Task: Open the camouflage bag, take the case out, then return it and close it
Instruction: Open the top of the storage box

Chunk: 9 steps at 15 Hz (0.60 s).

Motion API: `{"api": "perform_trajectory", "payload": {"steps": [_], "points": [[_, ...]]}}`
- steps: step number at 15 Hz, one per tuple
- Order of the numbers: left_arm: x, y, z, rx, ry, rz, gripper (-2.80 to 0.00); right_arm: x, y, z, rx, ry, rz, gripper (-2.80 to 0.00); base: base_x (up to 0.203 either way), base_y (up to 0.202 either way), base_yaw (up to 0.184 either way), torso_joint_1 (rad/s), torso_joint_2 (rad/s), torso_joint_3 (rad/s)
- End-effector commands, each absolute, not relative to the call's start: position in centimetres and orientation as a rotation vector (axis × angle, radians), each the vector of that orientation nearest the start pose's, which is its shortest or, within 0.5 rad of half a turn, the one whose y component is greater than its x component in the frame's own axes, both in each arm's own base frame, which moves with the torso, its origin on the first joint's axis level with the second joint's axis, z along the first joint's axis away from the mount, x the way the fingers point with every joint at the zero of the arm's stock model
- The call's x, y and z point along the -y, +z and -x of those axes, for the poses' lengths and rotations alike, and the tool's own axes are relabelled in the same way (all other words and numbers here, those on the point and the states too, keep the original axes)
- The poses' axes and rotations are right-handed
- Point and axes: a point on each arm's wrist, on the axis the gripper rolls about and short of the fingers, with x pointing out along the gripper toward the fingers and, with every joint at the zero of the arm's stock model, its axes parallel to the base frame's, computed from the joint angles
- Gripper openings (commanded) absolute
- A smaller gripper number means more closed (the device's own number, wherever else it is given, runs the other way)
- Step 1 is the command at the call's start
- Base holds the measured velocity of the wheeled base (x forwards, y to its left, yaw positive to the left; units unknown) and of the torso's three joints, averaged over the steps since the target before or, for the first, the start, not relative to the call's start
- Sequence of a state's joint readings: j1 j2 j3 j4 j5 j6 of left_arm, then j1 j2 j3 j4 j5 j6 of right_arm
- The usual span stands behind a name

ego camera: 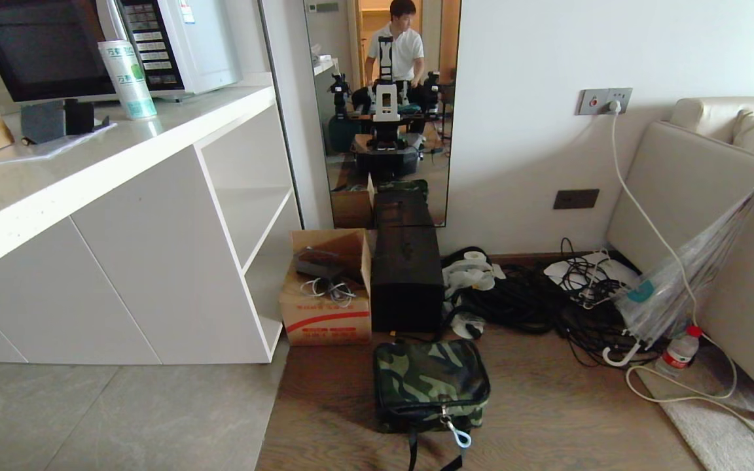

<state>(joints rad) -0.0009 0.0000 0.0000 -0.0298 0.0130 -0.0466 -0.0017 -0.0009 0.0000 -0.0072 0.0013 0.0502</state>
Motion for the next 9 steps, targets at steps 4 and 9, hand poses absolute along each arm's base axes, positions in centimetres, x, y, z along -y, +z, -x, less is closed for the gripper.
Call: {"api": "perform_trajectory", "payload": {"steps": [4, 9], "points": [[-0.03, 7.64, 2.23, 0.022, 0.013, 0.048, -2.80, -0.01, 7.61, 2.28, 0.006, 0.000, -0.049, -2.80, 0.000, 0.000, 0.000, 0.000, 0.00, 0.000], [-0.03, 7.65, 2.23, 0.023, 0.013, 0.048, -2.80, -0.01, 7.63, 2.28, 0.008, 0.000, -0.051, -2.80, 0.000, 0.000, 0.000, 0.000, 0.00, 0.000]]}}
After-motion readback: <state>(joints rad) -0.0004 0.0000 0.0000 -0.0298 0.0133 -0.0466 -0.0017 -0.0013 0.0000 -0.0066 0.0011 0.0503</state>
